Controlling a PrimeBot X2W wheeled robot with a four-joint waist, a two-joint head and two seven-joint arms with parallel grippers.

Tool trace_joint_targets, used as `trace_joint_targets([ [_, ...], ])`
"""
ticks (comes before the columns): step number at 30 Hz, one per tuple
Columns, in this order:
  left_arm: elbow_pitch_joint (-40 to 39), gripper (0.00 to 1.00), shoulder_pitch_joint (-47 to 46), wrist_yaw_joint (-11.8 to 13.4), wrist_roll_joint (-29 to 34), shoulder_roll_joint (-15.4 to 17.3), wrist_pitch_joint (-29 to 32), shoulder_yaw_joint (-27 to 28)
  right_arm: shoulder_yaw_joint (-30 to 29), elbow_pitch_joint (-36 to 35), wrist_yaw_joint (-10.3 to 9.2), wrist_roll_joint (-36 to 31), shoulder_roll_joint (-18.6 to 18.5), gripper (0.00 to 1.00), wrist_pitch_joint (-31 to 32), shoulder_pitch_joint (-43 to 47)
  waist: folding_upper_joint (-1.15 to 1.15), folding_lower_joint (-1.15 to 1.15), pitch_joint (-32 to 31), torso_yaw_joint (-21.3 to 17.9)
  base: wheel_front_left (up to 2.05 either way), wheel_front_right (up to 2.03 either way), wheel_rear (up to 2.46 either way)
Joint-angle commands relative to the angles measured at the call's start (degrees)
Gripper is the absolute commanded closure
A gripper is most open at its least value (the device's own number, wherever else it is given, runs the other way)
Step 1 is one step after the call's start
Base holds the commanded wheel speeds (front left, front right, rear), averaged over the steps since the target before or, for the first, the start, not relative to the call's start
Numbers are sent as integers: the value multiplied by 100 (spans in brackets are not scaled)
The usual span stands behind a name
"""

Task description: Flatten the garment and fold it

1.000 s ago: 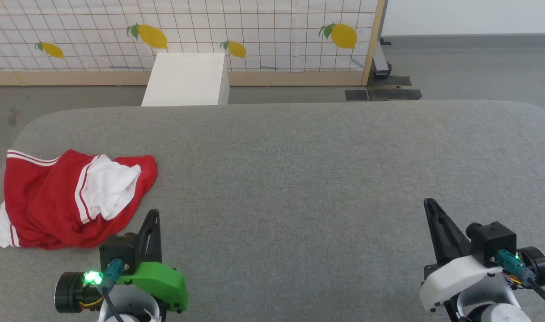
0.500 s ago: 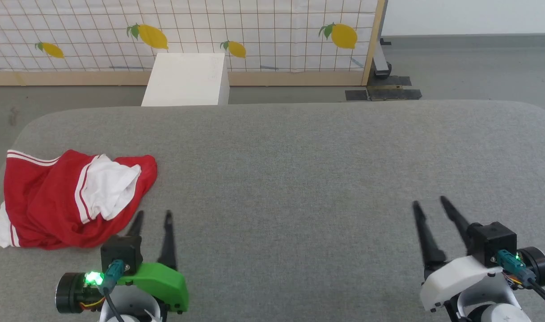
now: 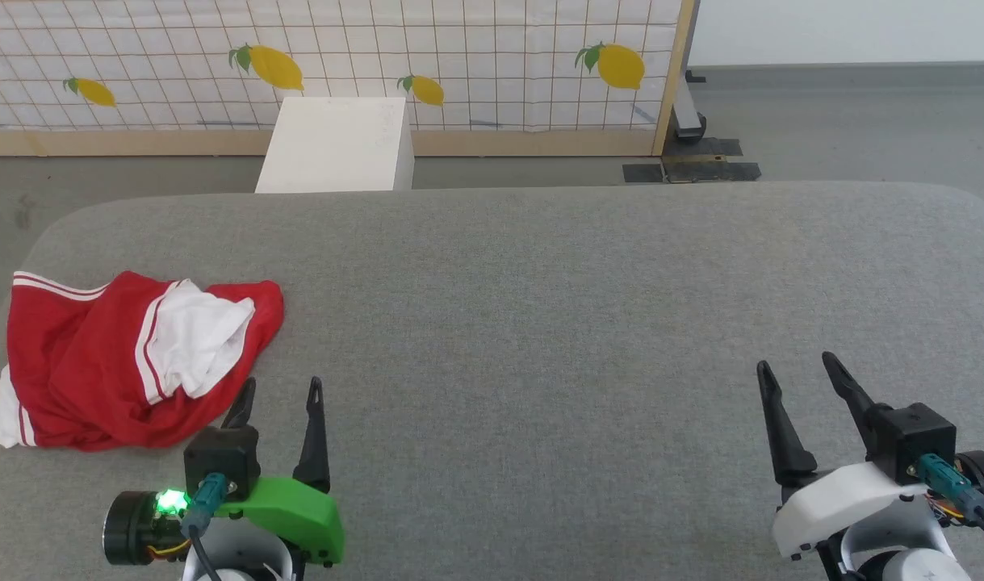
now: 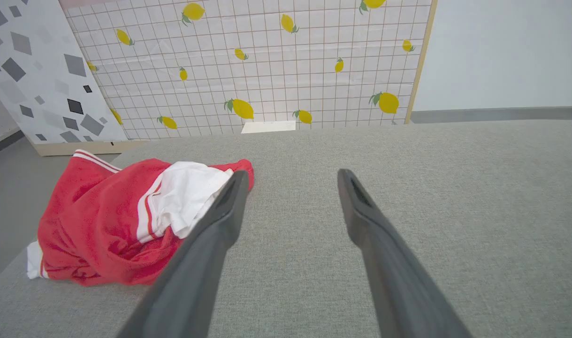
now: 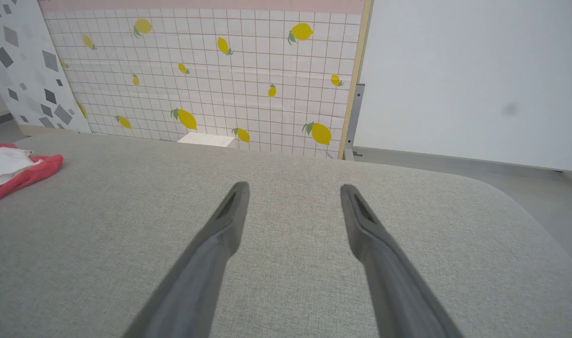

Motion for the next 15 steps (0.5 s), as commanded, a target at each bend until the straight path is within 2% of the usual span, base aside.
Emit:
trace_joint_targets([
  [1, 18, 0, 59, 25, -8, -4, -65, -17, -40, 22, -1, 41, 2, 0, -64, 20, 0, 0, -4, 7, 0, 0, 0],
  [15, 30, 0, 119, 56, -31, -5, -229, -45, -159, 86, -2, 82, 3, 0, -229, 34, 0, 0, -19, 215, 0, 0, 0],
])
